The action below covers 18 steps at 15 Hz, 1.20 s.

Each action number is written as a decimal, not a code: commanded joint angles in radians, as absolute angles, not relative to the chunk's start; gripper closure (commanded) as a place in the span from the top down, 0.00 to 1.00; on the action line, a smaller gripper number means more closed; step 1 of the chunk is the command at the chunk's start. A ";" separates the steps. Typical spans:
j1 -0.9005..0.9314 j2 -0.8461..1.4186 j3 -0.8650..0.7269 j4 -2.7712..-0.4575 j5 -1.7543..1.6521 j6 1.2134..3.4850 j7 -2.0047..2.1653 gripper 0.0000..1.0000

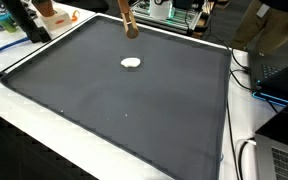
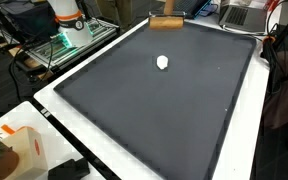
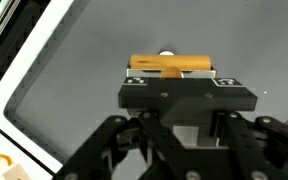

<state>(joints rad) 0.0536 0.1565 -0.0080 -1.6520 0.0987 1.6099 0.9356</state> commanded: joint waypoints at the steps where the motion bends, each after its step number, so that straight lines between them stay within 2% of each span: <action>1: 0.052 0.162 -0.007 -1.648 0.099 1.606 0.936 0.48; 2: 0.052 0.164 -0.007 -1.646 0.099 1.606 0.936 0.48; 3: 0.052 0.166 -0.007 -1.646 0.099 1.606 0.936 0.23; 17: 0.040 -0.303 0.040 -2.409 0.129 2.265 1.136 0.23; 18: 0.028 -0.171 0.039 -2.266 0.111 2.207 1.120 0.23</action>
